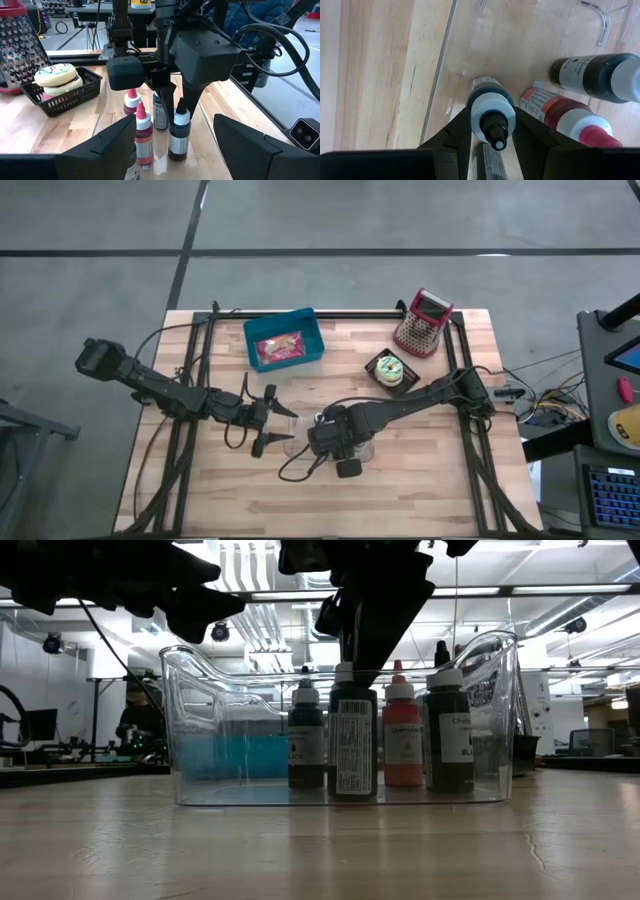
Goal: Pick & Place Food Item
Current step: Put the black food coloring bottle into the transparent bin
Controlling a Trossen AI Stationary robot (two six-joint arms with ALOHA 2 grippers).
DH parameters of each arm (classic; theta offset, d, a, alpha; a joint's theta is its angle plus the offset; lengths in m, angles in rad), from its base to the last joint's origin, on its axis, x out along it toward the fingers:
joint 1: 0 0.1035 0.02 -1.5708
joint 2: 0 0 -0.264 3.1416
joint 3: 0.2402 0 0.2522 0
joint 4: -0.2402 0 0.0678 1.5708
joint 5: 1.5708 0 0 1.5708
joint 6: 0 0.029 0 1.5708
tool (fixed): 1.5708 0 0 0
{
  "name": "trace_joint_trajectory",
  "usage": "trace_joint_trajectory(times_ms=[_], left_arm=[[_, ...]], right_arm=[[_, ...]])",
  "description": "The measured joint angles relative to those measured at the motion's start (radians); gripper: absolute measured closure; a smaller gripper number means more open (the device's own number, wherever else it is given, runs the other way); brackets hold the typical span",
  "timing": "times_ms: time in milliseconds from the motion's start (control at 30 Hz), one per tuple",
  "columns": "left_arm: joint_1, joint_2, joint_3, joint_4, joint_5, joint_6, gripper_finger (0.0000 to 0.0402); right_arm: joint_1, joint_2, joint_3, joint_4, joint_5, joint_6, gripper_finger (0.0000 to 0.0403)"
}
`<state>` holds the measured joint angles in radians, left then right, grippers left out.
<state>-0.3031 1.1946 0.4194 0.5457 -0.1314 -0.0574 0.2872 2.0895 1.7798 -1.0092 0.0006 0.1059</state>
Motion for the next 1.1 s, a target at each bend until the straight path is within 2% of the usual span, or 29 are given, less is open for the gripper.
trace_joint_trajectory(times_ms=[233,400,500,1100], left_arm=[[0.000,0.000,0.000,0.000,0.000,0.000,0.0129],[0.000,0.000,0.000,0.000,0.000,0.000,0.0129],[0.000,0.000,0.000,0.000,-0.001,0.000,0.0129],[0.001,0.000,0.000,0.000,-0.001,0.000,0.0129]], right_arm=[[0.001,0.000,0.000,0.000,0.000,0.000,0.0291],[0.001,0.000,-0.001,0.000,-0.001,0.011,0.0230],[0.001,0.000,-0.001,-0.001,-0.001,0.015,0.0214],[0.003,0.000,-0.001,-0.001,-0.003,0.018,0.0218]])
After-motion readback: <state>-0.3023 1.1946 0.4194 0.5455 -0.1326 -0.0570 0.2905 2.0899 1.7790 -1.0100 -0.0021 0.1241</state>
